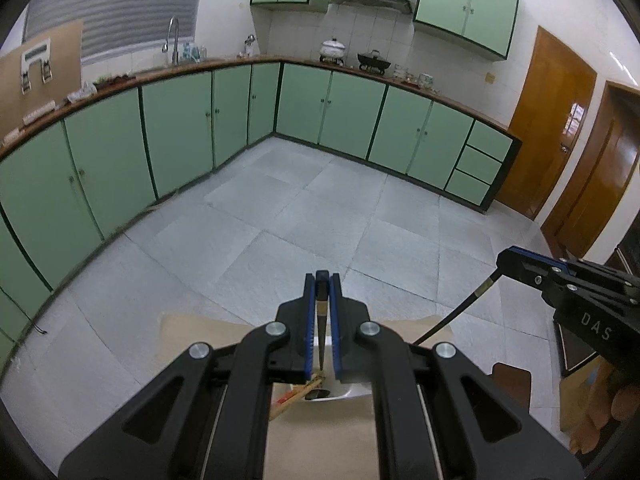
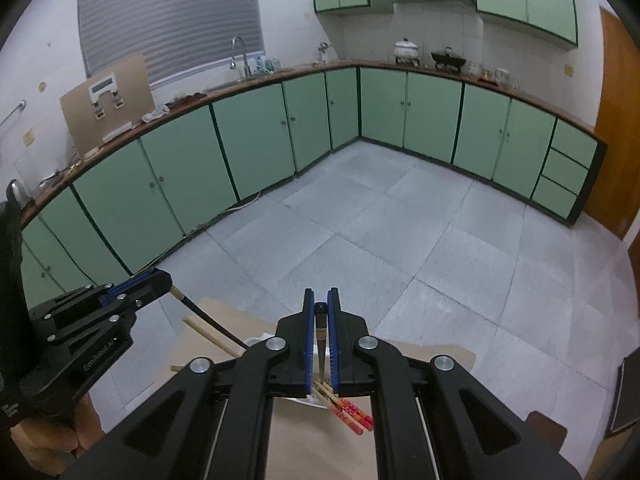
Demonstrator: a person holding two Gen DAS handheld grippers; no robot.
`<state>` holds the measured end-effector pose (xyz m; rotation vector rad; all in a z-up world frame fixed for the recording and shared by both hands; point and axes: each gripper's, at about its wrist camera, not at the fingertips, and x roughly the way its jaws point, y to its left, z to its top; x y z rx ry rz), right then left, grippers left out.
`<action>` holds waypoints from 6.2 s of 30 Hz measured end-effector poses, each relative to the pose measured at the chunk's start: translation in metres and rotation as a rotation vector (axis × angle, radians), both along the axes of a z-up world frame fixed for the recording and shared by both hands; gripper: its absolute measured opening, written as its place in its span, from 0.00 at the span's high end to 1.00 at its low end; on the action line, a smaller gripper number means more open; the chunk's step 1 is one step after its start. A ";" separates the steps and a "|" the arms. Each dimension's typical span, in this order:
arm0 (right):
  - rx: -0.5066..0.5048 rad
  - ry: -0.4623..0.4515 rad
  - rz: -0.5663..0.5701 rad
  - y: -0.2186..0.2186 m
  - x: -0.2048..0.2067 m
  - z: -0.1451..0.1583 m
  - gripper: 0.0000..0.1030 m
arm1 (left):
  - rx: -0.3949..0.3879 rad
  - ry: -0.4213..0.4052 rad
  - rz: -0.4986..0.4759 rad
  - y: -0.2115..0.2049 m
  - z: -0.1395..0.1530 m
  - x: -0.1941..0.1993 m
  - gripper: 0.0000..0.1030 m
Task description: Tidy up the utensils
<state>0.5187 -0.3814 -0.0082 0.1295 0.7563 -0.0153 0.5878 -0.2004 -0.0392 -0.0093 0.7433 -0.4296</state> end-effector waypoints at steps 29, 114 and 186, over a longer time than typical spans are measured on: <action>-0.028 -0.088 -0.068 -0.003 -0.071 -0.030 0.47 | 0.073 -0.082 0.104 0.046 -0.024 -0.065 0.22; -0.093 -0.378 -0.325 0.133 -0.557 -0.051 0.06 | 0.121 -0.432 0.420 0.195 -0.002 -0.605 0.08; -0.086 -0.401 -0.327 0.131 -0.568 -0.046 0.06 | 0.113 -0.448 0.417 0.193 0.006 -0.612 0.08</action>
